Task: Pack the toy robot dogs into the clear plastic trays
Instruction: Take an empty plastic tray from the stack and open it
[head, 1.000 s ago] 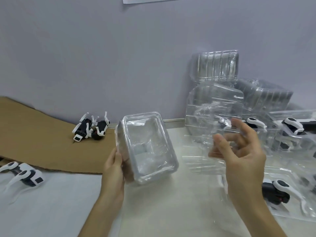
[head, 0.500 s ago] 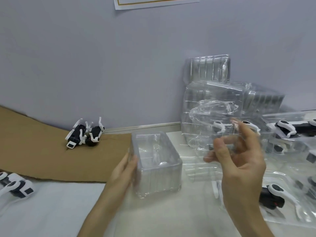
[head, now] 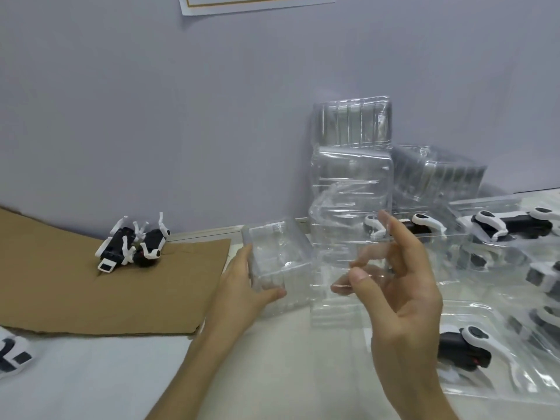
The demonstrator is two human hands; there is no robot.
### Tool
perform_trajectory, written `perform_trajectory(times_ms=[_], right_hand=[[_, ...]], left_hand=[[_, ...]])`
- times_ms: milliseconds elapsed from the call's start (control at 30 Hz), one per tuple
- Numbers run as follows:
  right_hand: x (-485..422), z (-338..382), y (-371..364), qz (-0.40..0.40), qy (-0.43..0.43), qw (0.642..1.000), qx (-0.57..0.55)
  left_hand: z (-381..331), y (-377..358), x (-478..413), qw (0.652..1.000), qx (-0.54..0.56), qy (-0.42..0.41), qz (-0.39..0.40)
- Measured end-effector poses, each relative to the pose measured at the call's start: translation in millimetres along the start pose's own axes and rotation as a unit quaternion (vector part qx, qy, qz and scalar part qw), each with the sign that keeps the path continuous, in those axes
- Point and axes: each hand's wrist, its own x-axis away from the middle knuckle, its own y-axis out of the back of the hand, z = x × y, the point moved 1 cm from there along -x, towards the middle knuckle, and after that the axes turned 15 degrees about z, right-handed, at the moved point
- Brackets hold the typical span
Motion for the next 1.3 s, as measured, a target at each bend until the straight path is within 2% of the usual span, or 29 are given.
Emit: perform_trajectory(times_ms=[233,300,400,467,500,567,600,733,800,867,933,1000,1067,1100,1200,1300], right_hand=[[1.3,-10.2,-9.7,0.016,-0.027,0.999,0.032],[1.6,-10.8,-11.4,0.018,-0.031,0.999,0.04],[2.0,-11.1,-13.4,0.027,-0.046,0.998,0.045],[2.6,-10.2,-14.9,0.033,-0.058,0.997,0.048],[2.8,-9.5,-15.1,0.036,-0.061,0.996,0.048],[3.1,-7.8,-15.2,0.042,-0.067,0.996,0.042],[3.3,-6.7,-15.2,0.047,-0.07,0.996,0.038],[4.2,-6.4,-16.6,0.056,-0.087,0.995,-0.004],[4.6,-6.4,-17.2,0.055,-0.101,0.992,-0.045],[4.0,-6.7,-17.5,0.062,-0.125,0.987,-0.086],[2.8,-8.7,-18.1,0.081,-0.165,0.974,-0.134],[2.4,-10.4,-19.6,0.13,-0.207,0.952,-0.187],[3.6,-11.5,-19.9,0.184,-0.226,0.939,-0.183],[3.7,-10.9,-18.7,0.196,-0.218,0.944,-0.152],[0.6,-9.5,-9.4,0.132,-0.156,0.978,-0.047],[-4.7,-9.2,1.7,0.065,-0.138,0.988,0.019]], left_hand=[[7.8,-15.7,-58.3,0.997,0.021,-0.014,-0.067],[8.2,-15.6,-71.4,0.999,0.019,-0.02,-0.042],[9.3,-10.9,-84.4,0.996,0.077,0.027,0.024],[4.0,-7.7,-79.0,0.993,0.11,0.045,0.02],[-1.1,-6.6,-68.7,0.99,0.134,0.029,-0.017],[-12.2,0.4,-33.8,0.972,0.206,-0.059,-0.093],[-14.8,5.7,-13.7,0.962,0.235,-0.106,-0.092],[-14.3,34.0,61.1,0.945,0.239,-0.21,0.075],[-16.4,40.1,83.2,0.957,0.15,-0.22,0.115],[-19.0,36.8,94.7,0.971,0.077,-0.204,0.098],[-24.2,30.5,98.1,0.976,0.084,-0.195,0.053],[-27.5,24.8,95.8,0.967,0.152,-0.204,-0.002],[-24.6,24.1,92.5,0.949,0.248,-0.189,-0.052],[-21.1,26.0,92.2,0.93,0.317,-0.174,-0.067],[-8.9,38.6,94.7,0.836,0.532,-0.116,-0.067],[1.0,44.8,95.8,0.75,0.659,-0.034,-0.046]])
